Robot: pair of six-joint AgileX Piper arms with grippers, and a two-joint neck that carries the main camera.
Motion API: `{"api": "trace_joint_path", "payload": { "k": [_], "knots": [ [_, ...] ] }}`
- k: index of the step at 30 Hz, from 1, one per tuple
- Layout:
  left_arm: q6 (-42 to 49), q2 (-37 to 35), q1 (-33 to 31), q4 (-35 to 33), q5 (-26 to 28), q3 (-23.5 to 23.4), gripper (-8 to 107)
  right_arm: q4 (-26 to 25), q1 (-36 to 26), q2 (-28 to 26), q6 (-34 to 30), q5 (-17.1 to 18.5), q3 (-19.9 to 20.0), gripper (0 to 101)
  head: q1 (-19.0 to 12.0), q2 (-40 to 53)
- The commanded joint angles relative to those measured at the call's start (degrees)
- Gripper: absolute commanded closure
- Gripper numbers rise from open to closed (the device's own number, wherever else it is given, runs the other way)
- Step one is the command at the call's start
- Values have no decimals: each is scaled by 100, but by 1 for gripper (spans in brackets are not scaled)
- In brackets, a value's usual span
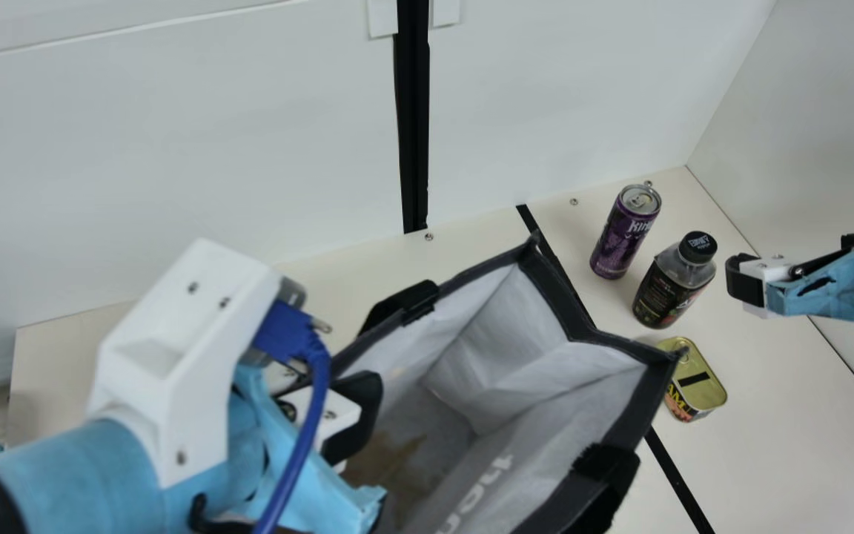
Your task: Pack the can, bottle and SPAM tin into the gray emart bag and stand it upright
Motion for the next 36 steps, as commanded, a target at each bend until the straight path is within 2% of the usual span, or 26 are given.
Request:
{"api": "trace_joint_path", "payload": {
  "k": [1,12,31,36],
  "knots": [
    [-89,-54,34,134,-3,17,107,0,0,0,0,0,0,6,-130,-14],
    [-631,-482,159,1228,-151,351,107,0,0,0,0,0,0,6,-130,-14],
    [-2270,-1007,-94,4248,-12,1055,107,0,0,0,0,0,0,6,-130,-14],
    [-2753,-1097,-244,5050,-3,1390,107,0,0,0,0,0,0,6,-130,-14]
  ]
}}
